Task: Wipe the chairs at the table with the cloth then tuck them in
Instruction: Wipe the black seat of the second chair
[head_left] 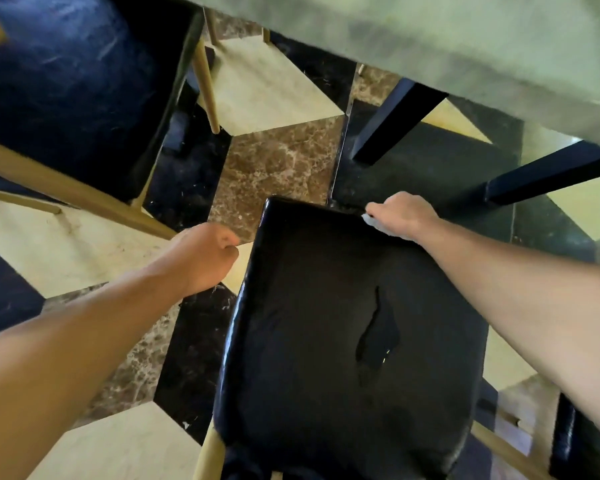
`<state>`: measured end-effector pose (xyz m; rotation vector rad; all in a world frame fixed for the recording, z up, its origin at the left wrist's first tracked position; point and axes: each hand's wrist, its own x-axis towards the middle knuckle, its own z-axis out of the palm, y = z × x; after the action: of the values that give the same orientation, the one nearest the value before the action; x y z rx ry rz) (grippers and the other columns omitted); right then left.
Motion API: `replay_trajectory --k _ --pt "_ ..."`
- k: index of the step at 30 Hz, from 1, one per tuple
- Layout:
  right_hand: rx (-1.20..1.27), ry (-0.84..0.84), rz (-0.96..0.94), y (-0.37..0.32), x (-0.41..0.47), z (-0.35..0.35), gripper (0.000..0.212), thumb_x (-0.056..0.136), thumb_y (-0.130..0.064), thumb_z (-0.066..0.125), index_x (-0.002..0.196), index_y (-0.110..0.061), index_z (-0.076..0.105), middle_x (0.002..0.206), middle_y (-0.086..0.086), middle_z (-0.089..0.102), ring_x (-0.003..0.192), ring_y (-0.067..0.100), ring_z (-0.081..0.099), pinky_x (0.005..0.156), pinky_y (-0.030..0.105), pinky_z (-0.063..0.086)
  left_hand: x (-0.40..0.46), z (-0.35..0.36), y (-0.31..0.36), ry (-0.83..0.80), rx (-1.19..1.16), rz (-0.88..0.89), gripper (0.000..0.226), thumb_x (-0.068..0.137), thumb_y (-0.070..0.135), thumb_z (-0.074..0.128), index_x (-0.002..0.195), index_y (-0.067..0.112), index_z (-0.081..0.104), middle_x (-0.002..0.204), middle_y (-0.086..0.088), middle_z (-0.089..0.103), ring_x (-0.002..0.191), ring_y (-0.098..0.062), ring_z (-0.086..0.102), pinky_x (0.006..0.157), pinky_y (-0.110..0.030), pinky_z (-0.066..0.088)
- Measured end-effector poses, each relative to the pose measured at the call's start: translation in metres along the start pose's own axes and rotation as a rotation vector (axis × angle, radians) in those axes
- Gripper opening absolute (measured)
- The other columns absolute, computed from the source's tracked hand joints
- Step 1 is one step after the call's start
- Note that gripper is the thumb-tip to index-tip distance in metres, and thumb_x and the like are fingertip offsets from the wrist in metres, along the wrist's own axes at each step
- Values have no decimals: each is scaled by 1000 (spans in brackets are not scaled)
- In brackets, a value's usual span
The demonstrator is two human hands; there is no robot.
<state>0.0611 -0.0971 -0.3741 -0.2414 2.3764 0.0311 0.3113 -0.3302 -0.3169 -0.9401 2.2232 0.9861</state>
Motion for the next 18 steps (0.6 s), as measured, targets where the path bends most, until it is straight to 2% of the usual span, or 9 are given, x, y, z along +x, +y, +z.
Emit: replay_trajectory --k 2,4,6,8,9,11,13,16,18 --pt "21 -17 -108 -42 1 7 43 80 -58 50 78 -17 64 88 6 68 79 31 63 66 34 43 3 8 10 -30 34 37 39 101 17 53 137 23 63 136 -5 66 121 -26 61 96 -35 49" --pt "26 -21 -250 -83 -4 16 38 82 -55 50 71 -20 59 86 3 63 80 29 61 66 34 41 7 21 18 -18 76 70 40 100 16 53 139 21 62 139 -6 63 126 -28 58 100 -38 48" --pt "23 -23 -381 -108 -11 24 36 87 -54 50 77 -21 61 80 0 58 74 26 57 61 31 38 10 29 22 41 127 108 38 99 15 55 135 15 65 136 -11 64 125 -31 58 102 -39 46" --pt "33 -17 -444 -99 -9 23 36 91 -57 51 84 -24 65 71 -5 52 63 18 50 53 28 33 14 40 31 91 164 113 34 96 14 58 128 12 70 127 -14 68 116 -34 62 97 -39 47" --pt "34 -32 -476 -93 -8 21 38 93 -57 51 81 -25 66 71 -6 49 60 14 46 51 27 31 15 39 29 119 182 97 33 95 13 59 125 12 72 124 -15 69 112 -35 64 92 -39 47" --pt "96 -62 -411 -68 -2 15 42 96 -59 50 71 -25 54 75 -5 50 61 11 42 54 29 31 16 35 24 123 230 89 31 95 14 59 123 12 73 119 -13 71 102 -33 67 81 -36 46" --pt "110 -68 -274 -19 4 2 44 96 -60 48 70 -24 48 77 -3 51 64 15 44 61 34 35 18 35 22 121 284 104 30 95 14 59 121 11 74 115 -14 72 99 -34 67 79 -37 46" --pt "63 -64 -147 79 9 -17 46 96 -63 42 84 -20 54 81 0 51 73 26 53 65 37 43 19 35 38 115 261 58 24 96 13 59 109 4 77 110 -20 73 104 -42 65 86 -43 49" --pt "191 -24 -7 136 4 -19 44 87 -62 44 83 -21 60 80 -1 56 83 28 59 69 35 43 18 39 53 138 216 -19 23 98 12 57 98 -1 76 99 -23 73 96 -43 66 82 -43 51"
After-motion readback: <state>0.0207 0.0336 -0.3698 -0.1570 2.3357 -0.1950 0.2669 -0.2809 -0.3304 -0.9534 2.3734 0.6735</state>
